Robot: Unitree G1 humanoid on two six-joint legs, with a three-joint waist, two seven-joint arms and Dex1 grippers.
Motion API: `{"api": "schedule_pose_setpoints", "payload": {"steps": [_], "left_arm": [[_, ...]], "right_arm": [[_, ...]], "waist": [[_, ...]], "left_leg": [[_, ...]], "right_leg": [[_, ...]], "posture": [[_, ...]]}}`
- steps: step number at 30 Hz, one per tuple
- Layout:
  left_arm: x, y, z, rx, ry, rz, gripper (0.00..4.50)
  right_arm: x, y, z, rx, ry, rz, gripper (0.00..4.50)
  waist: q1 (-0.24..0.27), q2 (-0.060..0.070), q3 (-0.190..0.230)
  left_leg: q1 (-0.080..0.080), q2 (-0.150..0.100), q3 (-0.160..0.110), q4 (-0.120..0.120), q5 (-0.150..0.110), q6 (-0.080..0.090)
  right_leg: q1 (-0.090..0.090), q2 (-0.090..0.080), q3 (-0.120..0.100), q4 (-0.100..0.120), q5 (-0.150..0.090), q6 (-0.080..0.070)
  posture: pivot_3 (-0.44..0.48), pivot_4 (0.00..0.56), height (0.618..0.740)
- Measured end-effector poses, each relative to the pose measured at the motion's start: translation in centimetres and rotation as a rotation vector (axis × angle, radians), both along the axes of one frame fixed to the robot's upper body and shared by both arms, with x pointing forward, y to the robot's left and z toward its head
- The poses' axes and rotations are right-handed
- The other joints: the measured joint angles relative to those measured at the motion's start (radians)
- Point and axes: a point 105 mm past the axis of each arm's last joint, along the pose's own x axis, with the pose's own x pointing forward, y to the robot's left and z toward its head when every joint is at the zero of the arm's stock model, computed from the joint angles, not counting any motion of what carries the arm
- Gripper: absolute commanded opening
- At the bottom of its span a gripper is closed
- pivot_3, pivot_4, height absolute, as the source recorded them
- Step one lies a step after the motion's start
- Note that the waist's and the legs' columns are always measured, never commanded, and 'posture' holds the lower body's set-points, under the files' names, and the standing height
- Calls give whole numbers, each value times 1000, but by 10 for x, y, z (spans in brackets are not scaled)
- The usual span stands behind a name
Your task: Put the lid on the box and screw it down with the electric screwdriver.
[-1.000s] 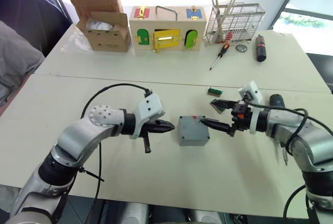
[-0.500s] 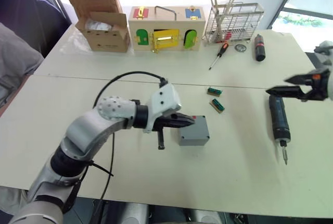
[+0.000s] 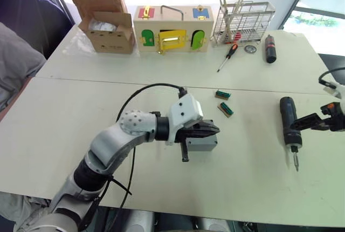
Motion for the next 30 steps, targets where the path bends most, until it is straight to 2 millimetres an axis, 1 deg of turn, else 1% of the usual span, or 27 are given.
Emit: {"api": "schedule_pose_setpoints", "payload": {"steps": [4, 7, 12, 15, 18, 21, 23, 24, 28, 30], "left_arm": [[-1, 3, -4, -1, 34, 17, 0], [-2, 6, -3, 9, 22, 22, 0], [0, 9, -4, 21, 18, 44, 0], [1, 11, -10, 50, 17, 61, 0], [1, 11, -14, 56, 24, 72, 0], [2, 11, -13, 54, 19, 76, 0], [2, 11, -13, 52, 18, 76, 0], [2, 11, -13, 51, 18, 76, 0], [2, 10, -12, 51, 17, 74, 0], [2, 11, -12, 55, 14, 73, 0]], "right_arm": [[7, -8, -12, -35, 36, -34, 4468], [14, -6, -18, -49, 49, -21, 4468], [19, -1, -32, -46, 85, -8, 4468], [19, 0, -38, -62, 116, 28, 4468], [16, -1, -41, -79, 145, 54, 3788], [13, -5, -42, -105, 164, 50, 2801], [12, -6, -43, -114, 171, 41, 2013], [12, -6, -44, -111, 171, 42, 1898], [10, -6, -46, -111, 177, 41, 1898], [9, -6, -48, -108, 177, 41, 1898]], "waist": [[0, 0, 0], [-1, 0, 0], [0, 0, 0], [0, 0, 0], [3, 0, 0], [3, 0, 0], [2, 0, 0], [1, 0, 0], [3, -1, -1], [5, -4, -3]], "left_leg": [[0, 0, 0, 0, 0, 0], [0, 0, 0, 0, 0, -1], [0, -1, 0, 0, 0, -1], [0, -1, 0, 0, 0, -1], [0, -1, -1, 1, 0, -1], [0, -1, -1, 1, 0, -1], [0, -1, -1, 1, 0, -1], [0, -1, -1, 1, 0, -1], [0, -1, -2, 1, 0, -1], [0, -1, -3, 1, 0, -1]], "right_leg": [[0, 0, 0, 0, 0, 0], [0, 0, 0, 0, 0, 0], [0, 0, 0, 0, 0, 0], [0, 0, -1, 0, 0, 0], [1, 0, -1, 0, 0, 0], [1, 0, -1, 0, 0, 0], [1, 0, -1, 0, 0, 0], [1, 0, -1, 0, 0, 0], [1, 0, -2, 0, 0, 0], [2, 0, -3, 0, 0, 0]], "posture": [[0, 150, 740], [0, 150, 740], [0, 150, 740], [0, 150, 740], [0, 150, 740], [0, 150, 740], [0, 150, 740], [0, 150, 740], [0, 150, 740], [0, 150, 740]]}}
